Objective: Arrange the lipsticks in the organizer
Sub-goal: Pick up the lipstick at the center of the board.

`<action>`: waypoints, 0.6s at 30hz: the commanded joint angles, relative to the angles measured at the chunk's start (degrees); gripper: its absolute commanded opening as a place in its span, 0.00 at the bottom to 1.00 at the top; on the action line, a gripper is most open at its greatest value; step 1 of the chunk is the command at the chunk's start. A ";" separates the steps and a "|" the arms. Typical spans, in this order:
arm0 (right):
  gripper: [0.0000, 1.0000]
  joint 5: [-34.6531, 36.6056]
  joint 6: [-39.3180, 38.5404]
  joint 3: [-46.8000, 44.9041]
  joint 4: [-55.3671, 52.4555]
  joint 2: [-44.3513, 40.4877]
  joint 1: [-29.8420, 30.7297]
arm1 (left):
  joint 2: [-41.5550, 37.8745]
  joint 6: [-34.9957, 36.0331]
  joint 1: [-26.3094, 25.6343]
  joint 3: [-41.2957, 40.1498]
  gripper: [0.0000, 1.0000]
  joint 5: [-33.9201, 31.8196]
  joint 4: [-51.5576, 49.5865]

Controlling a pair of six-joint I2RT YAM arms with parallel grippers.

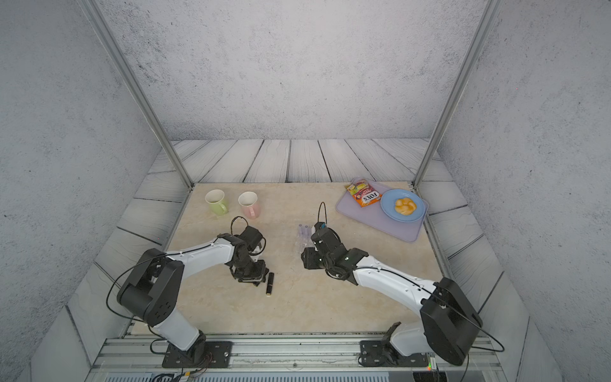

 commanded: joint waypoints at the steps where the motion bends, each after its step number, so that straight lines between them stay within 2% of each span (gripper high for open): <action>1: 0.52 -0.04 0.53 0.82 0.03 0.58 0.05 | 0.97 1.40 -0.66 0.73 0.41 -2.68 -2.81; 11: 0.52 2.03 1.16 1.31 -1.72 -0.63 0.08 | 2.37 2.54 -1.58 1.38 0.31 -2.77 -2.58; 15: 0.51 2.43 1.25 1.53 -2.23 -1.26 0.05 | -0.14 2.35 -1.51 1.73 0.24 -3.96 -1.57; 18: 0.51 2.78 0.86 2.11 -3.10 -1.86 0.05 | -3.32 2.41 -1.17 2.38 0.21 -5.63 -1.37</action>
